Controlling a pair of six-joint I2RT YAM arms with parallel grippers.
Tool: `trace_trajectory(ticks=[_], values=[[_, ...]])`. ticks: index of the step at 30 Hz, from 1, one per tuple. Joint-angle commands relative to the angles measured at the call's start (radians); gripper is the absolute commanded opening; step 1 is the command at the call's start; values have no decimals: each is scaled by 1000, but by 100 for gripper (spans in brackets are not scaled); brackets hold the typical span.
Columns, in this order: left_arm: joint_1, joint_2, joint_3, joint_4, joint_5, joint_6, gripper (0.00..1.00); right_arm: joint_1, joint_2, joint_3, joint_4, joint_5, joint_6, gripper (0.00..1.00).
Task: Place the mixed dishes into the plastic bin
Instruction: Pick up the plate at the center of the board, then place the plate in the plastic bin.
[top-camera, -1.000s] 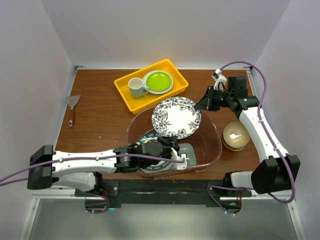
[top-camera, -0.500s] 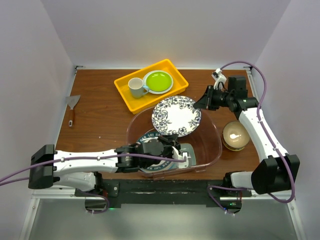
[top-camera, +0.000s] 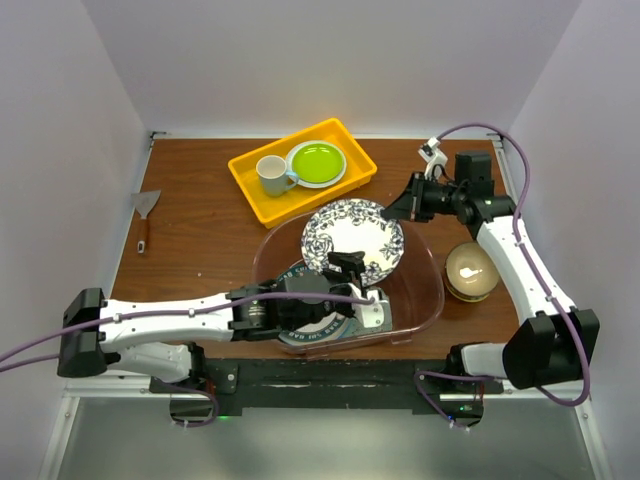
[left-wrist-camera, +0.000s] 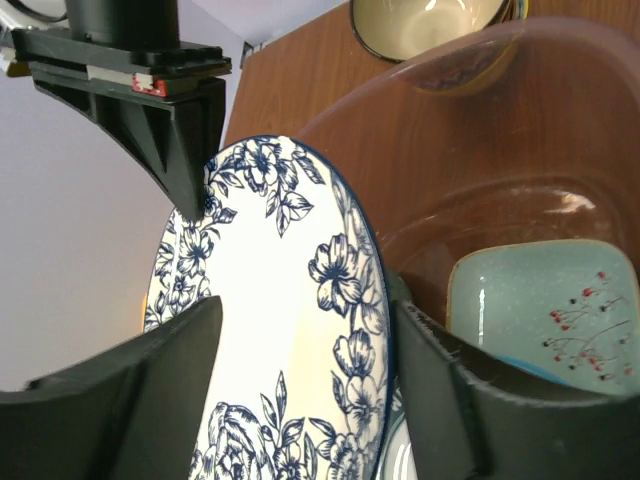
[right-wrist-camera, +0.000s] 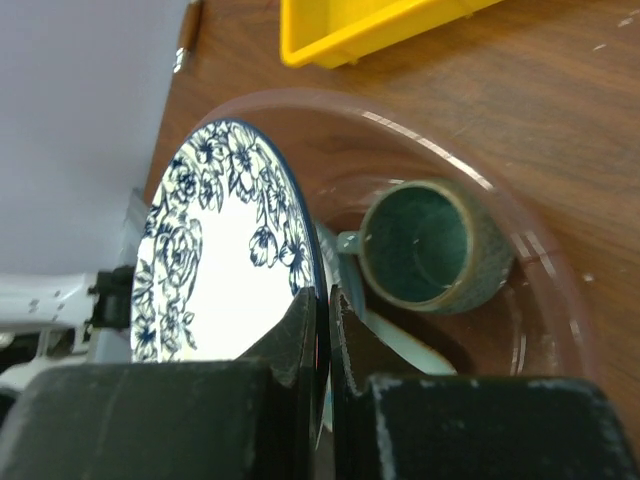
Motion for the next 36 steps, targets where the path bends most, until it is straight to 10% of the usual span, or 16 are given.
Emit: trace_trajectory(ticks=[1,16,36], values=[[12,-70,101,51,51,-155,79,25,-45,-9,76,-193,46,0],[308,-306,120,-142,292,-515,93,97,-7,-76,144,-141,-9,0],[342,-385,-23,-131,220,-575,94,131,60,-96,202,-158,19,0]])
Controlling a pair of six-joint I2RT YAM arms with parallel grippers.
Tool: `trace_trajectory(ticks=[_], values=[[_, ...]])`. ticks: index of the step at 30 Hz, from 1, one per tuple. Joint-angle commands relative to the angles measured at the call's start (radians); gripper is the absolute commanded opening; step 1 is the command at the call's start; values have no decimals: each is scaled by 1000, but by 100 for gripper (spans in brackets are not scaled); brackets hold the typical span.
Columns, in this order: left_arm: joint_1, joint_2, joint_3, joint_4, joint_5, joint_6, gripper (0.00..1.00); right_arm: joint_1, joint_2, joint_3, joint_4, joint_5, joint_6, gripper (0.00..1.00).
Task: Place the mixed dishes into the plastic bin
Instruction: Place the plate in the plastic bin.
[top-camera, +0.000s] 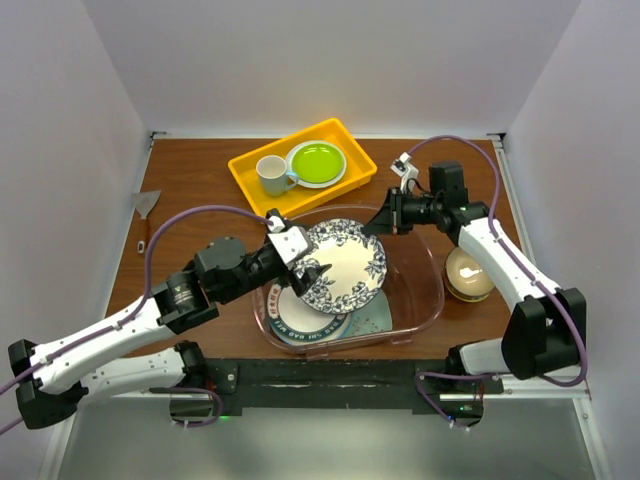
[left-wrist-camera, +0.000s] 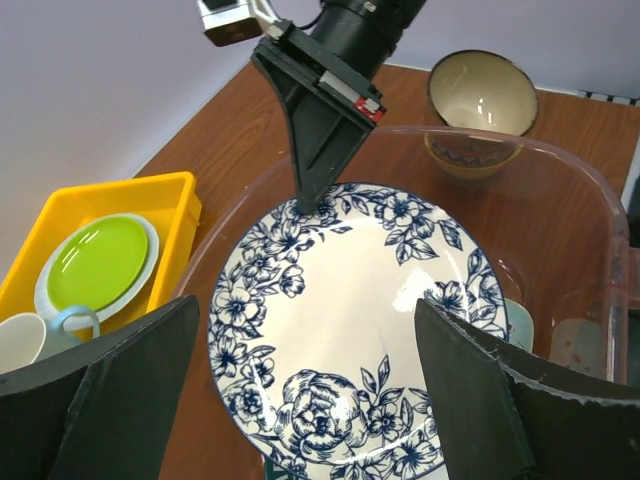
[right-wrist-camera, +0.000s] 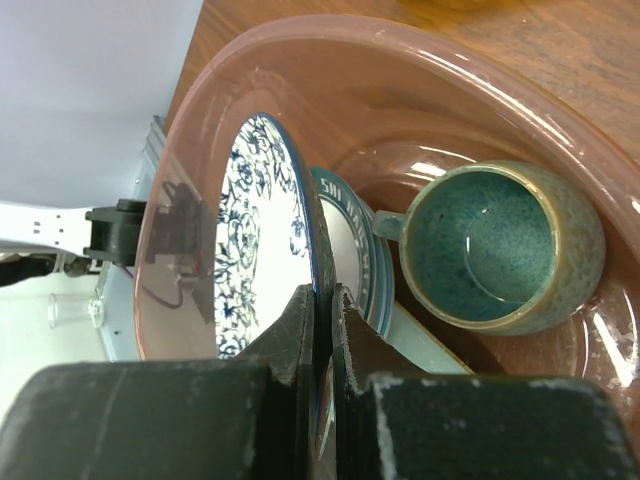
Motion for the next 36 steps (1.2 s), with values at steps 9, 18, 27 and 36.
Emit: trace_trajectory(ticks=[9,18,27,36], values=[[271,-33,-6,33,16,-196,95,114,76,28,49,17,-31,0],[390,-65,-64,-17,-108,-151,95,231,162,79,10,79,-115,0],[390,-187,-202,-7,-221,-59,95,273,180,96,-68,169,-264,34],[390,-323,-282,18,-238,-79,99,273,98,105,-203,217,-521,75]])
